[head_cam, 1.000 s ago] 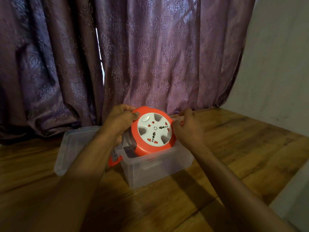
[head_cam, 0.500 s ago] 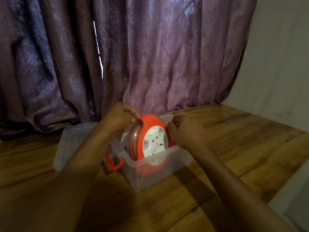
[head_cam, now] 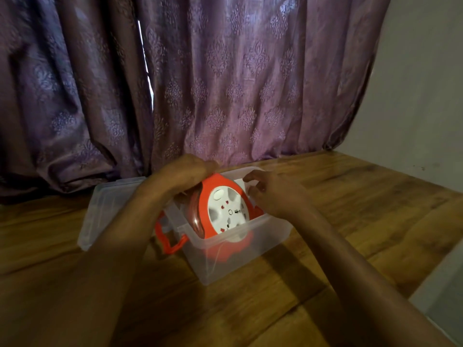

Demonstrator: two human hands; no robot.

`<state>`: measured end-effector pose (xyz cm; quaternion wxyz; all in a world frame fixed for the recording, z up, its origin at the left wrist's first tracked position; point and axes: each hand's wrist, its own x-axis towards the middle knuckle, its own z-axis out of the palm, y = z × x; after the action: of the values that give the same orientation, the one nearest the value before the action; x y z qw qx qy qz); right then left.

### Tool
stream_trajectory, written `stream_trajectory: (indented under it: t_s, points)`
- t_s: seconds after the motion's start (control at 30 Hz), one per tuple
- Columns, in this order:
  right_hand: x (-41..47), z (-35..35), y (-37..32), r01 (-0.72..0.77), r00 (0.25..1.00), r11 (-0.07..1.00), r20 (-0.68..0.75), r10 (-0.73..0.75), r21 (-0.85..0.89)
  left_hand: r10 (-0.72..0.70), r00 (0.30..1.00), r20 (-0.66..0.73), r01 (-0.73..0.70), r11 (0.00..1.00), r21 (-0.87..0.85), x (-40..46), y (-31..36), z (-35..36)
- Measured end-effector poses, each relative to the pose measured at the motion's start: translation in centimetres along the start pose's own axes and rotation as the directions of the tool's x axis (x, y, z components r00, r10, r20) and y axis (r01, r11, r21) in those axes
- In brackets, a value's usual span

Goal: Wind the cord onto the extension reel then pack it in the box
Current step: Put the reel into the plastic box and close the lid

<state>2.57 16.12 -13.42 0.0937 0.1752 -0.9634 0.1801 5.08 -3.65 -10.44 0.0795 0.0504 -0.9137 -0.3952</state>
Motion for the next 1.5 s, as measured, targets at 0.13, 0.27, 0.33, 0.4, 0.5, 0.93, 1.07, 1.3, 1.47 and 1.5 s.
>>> stream_trajectory:
  t_s: [0.13, 0.27, 0.33, 0.4, 0.5, 0.93, 1.07, 1.3, 1.47, 1.5]
  points:
    - [0.0, 0.0, 0.2, 0.022, 0.999, 0.999, -0.046, -0.020, 0.031, 0.089, 0.988, 0.124, -0.105, 0.986, 0.128, 0.1, -0.5, 0.4]
    - [0.2, 0.2, 0.3, 0.030, 0.997, 0.999, -0.067, -0.029, 0.022, 0.138, 0.988, 0.070, -0.153, 0.938, 0.311, -0.6, 0.3, 0.7]
    - [0.3, 0.2, 0.3, 0.034, 0.998, 0.999, -0.051, -0.034, 0.016, 0.165, 0.986, 0.010, -0.151, 0.878, 0.453, -1.1, 0.7, 1.1]
    - [0.3, 0.2, 0.4, 0.038, 0.999, 0.999, -0.033, -0.037, 0.018, 0.184, 0.981, -0.057, -0.116, 0.802, 0.586, -1.6, 1.3, 1.6]
    - [0.4, 0.3, 0.5, 0.034, 0.999, 0.999, -0.021, -0.033, 0.009, 0.191, 0.971, -0.144, -0.031, 0.695, 0.719, -2.3, 2.0, 2.5]
    - [0.6, 0.6, 0.3, -0.026, 0.996, 0.999, -0.081, 0.023, -0.041, 0.236, 0.944, -0.230, 0.032, 0.628, 0.778, -2.6, 1.8, 2.6]
    - [0.6, 0.6, 0.3, -0.021, 0.993, 1.000, -0.117, 0.019, -0.015, 0.342, 0.917, -0.206, -0.005, 0.526, 0.851, -2.4, 1.6, 3.1]
    - [0.3, 0.8, 0.2, -0.008, 0.978, 0.996, -0.209, 0.026, 0.084, 0.325, 0.942, -0.080, -0.173, 0.679, 0.714, -2.1, 1.0, 0.9]
    - [-0.4, 0.6, 0.2, 0.043, 0.939, 0.991, -0.344, 0.004, 0.127, 0.207, 0.960, -0.187, -0.125, 0.918, 0.377, -1.5, -1.0, -4.4]
    - [-0.6, 0.5, 0.2, 0.053, 0.930, 0.990, -0.367, -0.001, 0.132, 0.165, 0.956, -0.244, -0.075, 0.937, 0.340, -1.3, -2.1, -5.4]
